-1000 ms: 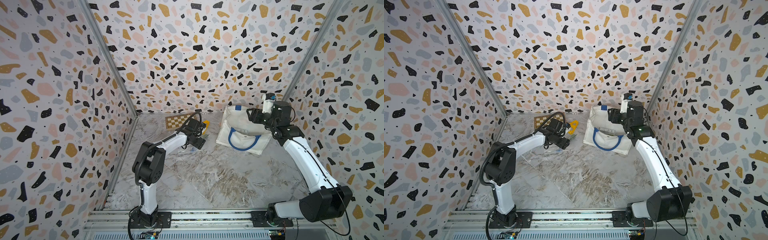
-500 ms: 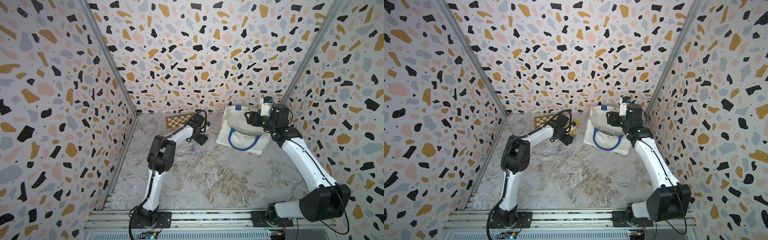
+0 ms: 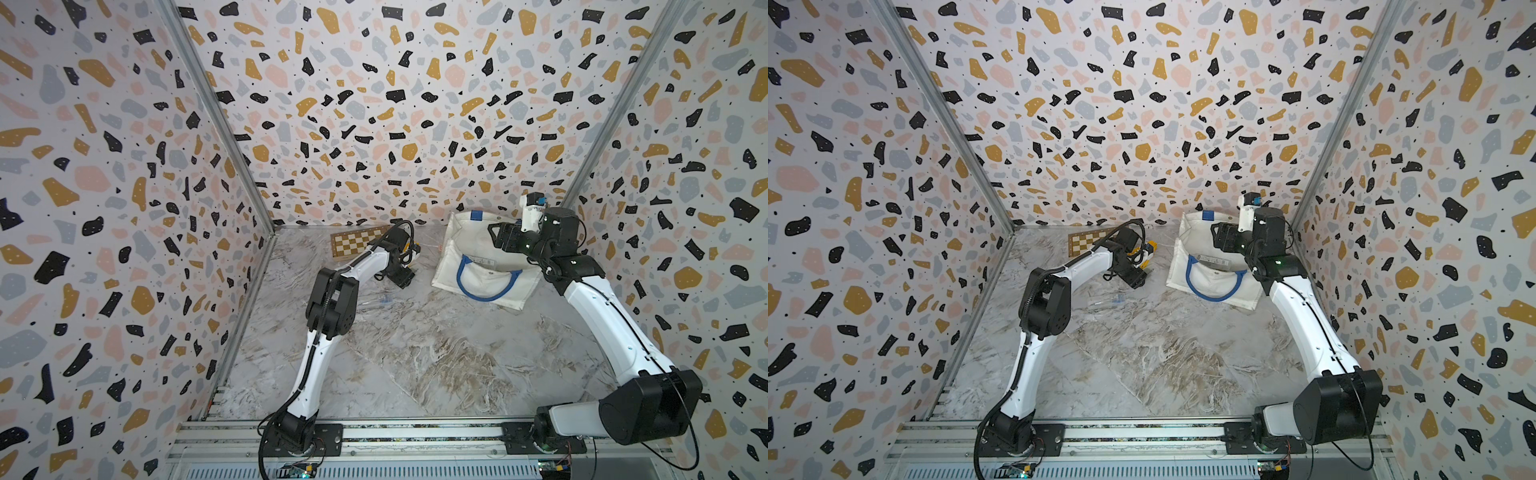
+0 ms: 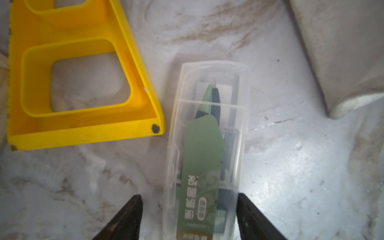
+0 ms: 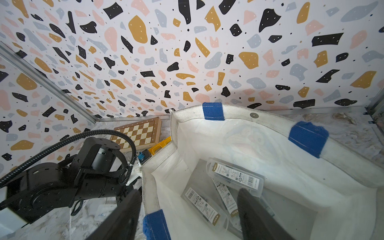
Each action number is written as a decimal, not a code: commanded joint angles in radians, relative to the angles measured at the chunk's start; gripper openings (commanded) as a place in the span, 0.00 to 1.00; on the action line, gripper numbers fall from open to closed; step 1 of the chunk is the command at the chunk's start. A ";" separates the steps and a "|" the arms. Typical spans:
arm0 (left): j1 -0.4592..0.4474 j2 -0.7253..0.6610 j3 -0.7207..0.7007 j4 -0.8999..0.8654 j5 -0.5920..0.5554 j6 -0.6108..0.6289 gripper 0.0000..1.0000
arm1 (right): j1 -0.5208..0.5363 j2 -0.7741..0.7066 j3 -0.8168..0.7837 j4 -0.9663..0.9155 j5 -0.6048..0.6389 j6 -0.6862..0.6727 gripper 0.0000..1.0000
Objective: Put the compass set into the canvas bag
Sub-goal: Pick up the compass set at the center of the board.
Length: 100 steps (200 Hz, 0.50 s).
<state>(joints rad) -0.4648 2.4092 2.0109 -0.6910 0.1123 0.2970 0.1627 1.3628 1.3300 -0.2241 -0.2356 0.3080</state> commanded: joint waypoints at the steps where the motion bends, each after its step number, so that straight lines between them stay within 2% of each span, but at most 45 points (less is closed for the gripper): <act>1: 0.007 0.011 0.015 -0.048 0.013 0.010 0.64 | -0.003 -0.045 -0.008 0.041 -0.020 0.003 0.76; 40: 0.006 -0.068 -0.082 0.009 0.038 0.007 0.38 | -0.003 -0.043 -0.019 0.046 -0.037 0.009 0.76; 75: 0.006 -0.229 -0.225 0.121 0.060 -0.002 0.28 | -0.003 -0.040 -0.029 0.074 -0.077 0.016 0.77; 100: 0.006 -0.397 -0.365 0.236 0.094 -0.050 0.24 | -0.003 -0.030 -0.029 0.094 -0.146 0.029 0.78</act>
<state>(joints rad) -0.4648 2.1925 1.7294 -0.6003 0.1600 0.2913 0.1627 1.3582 1.2976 -0.1764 -0.3058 0.3172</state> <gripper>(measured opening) 0.438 0.775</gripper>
